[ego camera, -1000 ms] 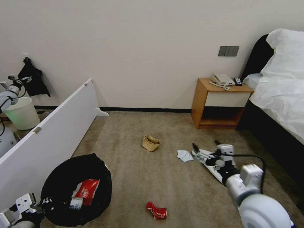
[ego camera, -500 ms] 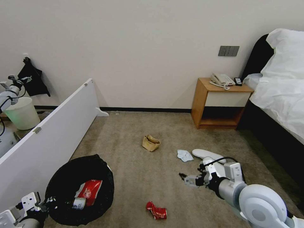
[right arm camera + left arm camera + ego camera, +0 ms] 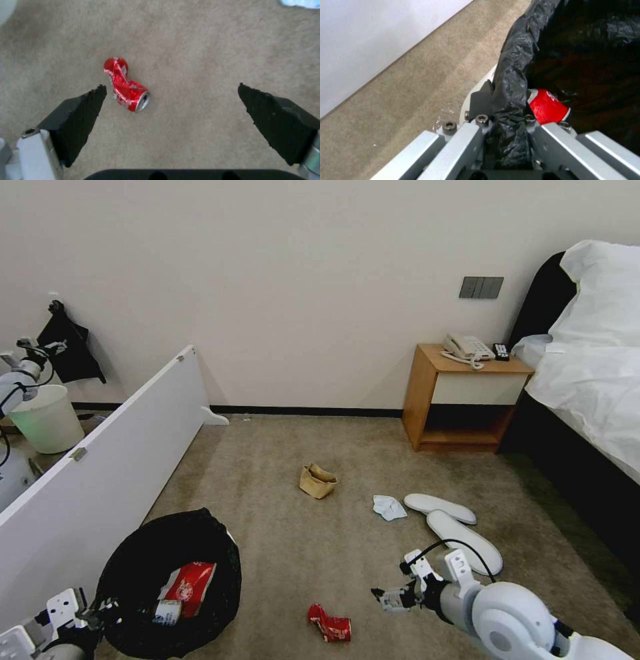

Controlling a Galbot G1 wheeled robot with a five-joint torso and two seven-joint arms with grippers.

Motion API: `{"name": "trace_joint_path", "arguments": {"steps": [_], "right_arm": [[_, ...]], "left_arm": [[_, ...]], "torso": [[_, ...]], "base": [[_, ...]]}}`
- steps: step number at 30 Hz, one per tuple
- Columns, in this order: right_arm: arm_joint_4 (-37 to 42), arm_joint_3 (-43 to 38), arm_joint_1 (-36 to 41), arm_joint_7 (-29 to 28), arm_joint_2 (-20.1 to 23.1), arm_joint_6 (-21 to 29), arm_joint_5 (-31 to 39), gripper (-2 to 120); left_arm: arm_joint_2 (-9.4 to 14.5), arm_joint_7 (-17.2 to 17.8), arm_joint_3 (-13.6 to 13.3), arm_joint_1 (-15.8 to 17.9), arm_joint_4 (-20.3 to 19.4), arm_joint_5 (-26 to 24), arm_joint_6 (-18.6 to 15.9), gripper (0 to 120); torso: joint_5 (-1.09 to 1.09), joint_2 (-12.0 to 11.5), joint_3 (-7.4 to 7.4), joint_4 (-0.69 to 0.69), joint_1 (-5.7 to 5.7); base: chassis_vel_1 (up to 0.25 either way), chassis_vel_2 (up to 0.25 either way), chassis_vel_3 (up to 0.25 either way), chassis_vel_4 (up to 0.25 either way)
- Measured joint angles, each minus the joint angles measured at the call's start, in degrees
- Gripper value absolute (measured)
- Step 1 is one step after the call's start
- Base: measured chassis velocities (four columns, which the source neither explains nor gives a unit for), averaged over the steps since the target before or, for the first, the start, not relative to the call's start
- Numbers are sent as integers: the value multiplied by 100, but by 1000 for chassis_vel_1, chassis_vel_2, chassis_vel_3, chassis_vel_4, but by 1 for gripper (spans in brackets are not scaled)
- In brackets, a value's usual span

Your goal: Pick up the trash bin, then pick up the garbage from the floor and place it into the trash bin.

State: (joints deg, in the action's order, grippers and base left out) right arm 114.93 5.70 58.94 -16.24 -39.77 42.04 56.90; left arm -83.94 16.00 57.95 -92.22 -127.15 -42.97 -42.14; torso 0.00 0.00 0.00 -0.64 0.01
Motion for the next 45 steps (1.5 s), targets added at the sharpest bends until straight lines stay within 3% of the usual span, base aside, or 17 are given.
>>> {"name": "trace_joint_path", "arguments": {"steps": [14, 23, 34, 45], "right_arm": [[-1077, 1640, -1248, 96, -793, -364, -172, 100], [-1749, 2238, -1832, 239, -1104, -556, -277, 100], [-2766, 2700, -1999, 518, -1426, -886, -604, 100], [-3226, 2979, -2123, 639, -1681, -1077, -734, 100]], "left_arm": [[-6, -40, -4, 107, 145, 35, 0, 2], [-3, -43, -11, 177, 287, 46, 0, 2], [-11, -60, -61, 213, 363, 112, 0, 2], [-19, -76, -87, 234, 424, 149, 0, 2]], "torso": [[-1, 0, 0, 0, 0], [-1, 0, 0, 0, 0], [0, 0, 0, -1, 0], [0, 0, 0, 0, 0]], "base": [[0, 0, 0, 0], [0, 0, 0, 0], [0, 0, 0, 0], [0, 0, 0, 0]]}}
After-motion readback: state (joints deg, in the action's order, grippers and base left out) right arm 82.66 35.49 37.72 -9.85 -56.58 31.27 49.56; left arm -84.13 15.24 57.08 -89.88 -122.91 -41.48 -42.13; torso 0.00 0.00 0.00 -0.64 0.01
